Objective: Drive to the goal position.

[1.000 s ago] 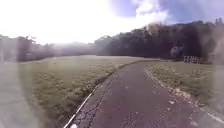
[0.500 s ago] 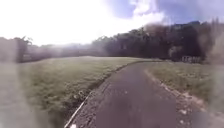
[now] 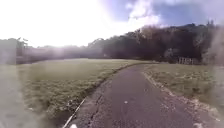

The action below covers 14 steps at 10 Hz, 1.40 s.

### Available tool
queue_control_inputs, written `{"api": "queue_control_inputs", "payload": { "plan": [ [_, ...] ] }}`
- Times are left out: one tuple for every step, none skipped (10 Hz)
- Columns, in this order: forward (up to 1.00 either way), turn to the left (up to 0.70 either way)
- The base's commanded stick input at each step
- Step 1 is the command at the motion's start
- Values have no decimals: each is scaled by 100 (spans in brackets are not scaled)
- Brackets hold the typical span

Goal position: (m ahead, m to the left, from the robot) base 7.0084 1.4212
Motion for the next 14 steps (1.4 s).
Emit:
{"api": "queue_control_inputs", "payload": {
  "plan": [
    [70,0],
    [70,0],
    [70,0],
    [70,0],
    [70,0],
    [70,0],
    [70,0],
    [70,0],
    [70,0],
    [70,0],
    [70,0],
    [70,0],
    [70,0],
    [70,0]
  ]
}}
